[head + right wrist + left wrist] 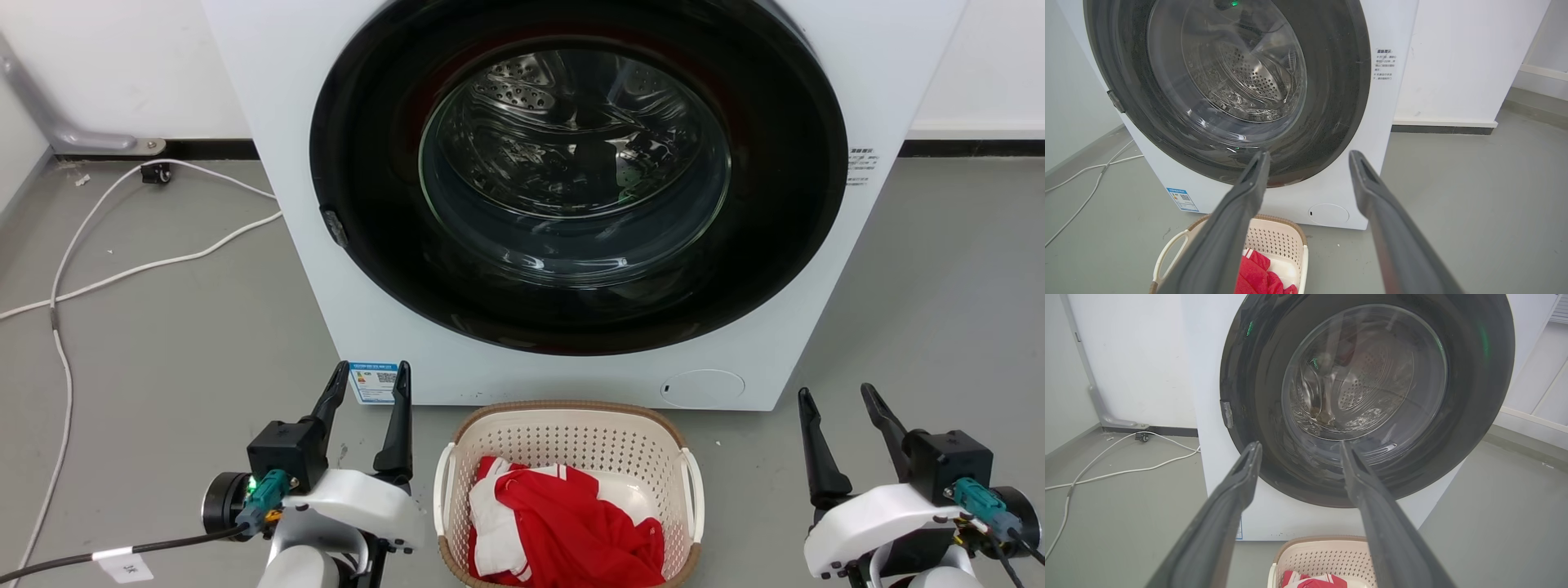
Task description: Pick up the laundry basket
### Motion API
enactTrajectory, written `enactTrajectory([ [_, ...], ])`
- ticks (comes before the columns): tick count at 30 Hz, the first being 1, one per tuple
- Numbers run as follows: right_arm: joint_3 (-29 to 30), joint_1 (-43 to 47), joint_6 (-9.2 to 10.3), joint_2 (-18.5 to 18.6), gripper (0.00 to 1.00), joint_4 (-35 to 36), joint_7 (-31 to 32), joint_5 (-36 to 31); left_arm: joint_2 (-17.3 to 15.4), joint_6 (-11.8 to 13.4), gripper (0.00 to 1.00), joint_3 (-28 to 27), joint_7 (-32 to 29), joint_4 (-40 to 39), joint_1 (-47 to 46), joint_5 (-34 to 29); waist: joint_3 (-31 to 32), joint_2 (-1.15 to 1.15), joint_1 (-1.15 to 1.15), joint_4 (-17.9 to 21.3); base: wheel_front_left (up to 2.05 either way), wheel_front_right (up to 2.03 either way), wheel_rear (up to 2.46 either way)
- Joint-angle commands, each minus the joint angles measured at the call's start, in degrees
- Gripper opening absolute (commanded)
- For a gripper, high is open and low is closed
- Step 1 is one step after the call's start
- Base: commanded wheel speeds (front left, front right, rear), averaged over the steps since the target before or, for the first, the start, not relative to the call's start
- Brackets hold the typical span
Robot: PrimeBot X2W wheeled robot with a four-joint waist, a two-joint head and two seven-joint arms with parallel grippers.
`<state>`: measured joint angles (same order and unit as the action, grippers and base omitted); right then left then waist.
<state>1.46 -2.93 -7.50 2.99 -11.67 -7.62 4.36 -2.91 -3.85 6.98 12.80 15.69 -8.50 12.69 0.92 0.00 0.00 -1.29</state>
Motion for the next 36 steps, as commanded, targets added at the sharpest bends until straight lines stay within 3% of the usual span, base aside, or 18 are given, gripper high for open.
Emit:
enactTrajectory([
  [1, -0.07, -0.54, 0.02, -0.13, 1.0, 0.03, -0.47, -1.28, 0.0, 0.31, 1.0, 0.18, 0.49, -0.03, -0.96, -1.03, 0.0, 0.0, 0.0, -0.05, 0.0, 0.0, 0.0],
  [19, -0.49, -0.75, 0.02, -0.19, 1.0, -0.54, -1.52, -7.78, 0.04, 0.98, 1.0, 1.3, 2.28, 1.58, -1.2, -5.58, -0.09, 0.0, 0.0, -0.11, 0.0, 0.0, 0.0],
  [36, -0.52, -1.15, 0.02, -0.18, 1.0, -0.44, -1.34, -6.26, 0.04, 1.24, 1.0, 0.78, 2.47, 1.62, -1.35, -5.57, -1.53, 0.0, 0.0, -0.12, 0.0, 0.0, 0.0],
])
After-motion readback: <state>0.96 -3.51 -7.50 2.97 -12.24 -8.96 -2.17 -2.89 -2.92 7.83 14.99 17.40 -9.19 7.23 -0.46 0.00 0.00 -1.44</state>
